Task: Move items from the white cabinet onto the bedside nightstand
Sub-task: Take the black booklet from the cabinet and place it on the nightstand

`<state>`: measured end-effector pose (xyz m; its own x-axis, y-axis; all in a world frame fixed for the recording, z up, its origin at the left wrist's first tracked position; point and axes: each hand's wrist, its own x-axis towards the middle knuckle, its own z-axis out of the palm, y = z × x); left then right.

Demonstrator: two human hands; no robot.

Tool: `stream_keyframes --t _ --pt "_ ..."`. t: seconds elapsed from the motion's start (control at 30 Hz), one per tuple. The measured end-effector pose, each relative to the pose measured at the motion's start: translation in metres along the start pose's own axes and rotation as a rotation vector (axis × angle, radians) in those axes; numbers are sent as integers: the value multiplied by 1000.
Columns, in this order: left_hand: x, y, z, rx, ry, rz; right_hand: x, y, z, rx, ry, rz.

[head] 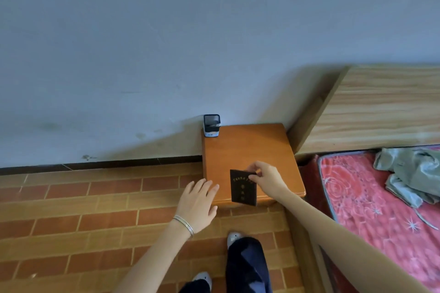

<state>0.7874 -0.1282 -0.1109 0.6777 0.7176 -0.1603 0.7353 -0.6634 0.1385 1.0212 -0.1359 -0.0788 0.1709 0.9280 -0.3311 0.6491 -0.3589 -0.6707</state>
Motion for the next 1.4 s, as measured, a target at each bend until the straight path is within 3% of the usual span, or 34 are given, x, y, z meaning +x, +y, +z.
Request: stream_keyframes --t 0.2,0.63,0.9,1.1,1.4 --pt "62 -8 42 -13 -53 -99 97 33 0 -17 -52 54" --pt "196 -38 174 -90 13 -219 266 135 62 0 -79 82" --pt "253 -59 250 -119 48 -252 305 196 104 -142 183 -169" --pt "274 -73 283 -114 70 -292 276 239 148 -286 65 -429" --pt "277 -72 301 -87 81 -287 327 230 155 -288 113 -495"
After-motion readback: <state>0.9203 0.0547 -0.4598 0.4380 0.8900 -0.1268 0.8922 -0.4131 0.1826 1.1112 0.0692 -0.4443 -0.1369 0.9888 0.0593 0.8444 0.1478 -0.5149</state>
